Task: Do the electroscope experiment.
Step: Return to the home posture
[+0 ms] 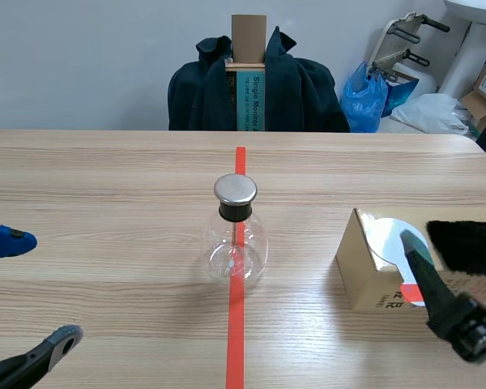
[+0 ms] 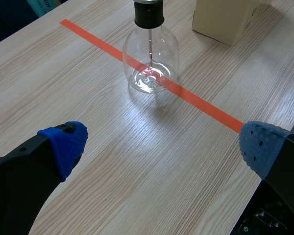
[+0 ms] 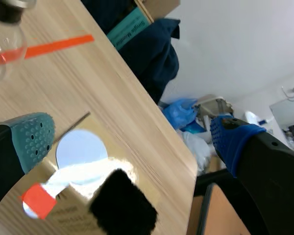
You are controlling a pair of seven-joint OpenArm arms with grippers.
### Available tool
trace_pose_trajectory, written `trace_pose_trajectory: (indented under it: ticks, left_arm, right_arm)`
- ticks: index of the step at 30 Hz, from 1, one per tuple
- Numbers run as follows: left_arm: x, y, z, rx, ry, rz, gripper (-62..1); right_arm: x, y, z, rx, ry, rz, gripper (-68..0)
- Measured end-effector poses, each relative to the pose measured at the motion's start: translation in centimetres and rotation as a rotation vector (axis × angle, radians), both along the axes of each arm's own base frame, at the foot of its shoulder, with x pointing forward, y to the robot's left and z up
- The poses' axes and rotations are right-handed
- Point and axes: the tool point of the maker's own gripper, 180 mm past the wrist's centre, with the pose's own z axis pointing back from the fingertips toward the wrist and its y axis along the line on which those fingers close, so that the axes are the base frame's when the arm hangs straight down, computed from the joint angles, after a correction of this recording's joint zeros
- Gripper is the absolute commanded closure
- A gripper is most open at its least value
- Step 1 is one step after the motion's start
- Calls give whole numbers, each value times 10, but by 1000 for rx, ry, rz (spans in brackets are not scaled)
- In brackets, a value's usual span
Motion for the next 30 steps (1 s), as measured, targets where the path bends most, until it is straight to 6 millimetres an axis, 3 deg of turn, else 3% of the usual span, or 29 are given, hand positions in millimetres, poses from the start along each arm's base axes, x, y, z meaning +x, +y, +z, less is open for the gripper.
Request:
trace_pose_trajectory:
  ticks: [11,16,30]
  left_arm:
    - [0,0,-1,1,3,-2,-623]
    - [0,0,-1,1,4,-2,-623]
    - [0,0,0,1,3,-2,-623]
  right_arm:
    - [27,17,18,108,146,70,-679]
    - [35,25,18,124,184,96,-679]
    - [23,68,4,184,265,211,-679]
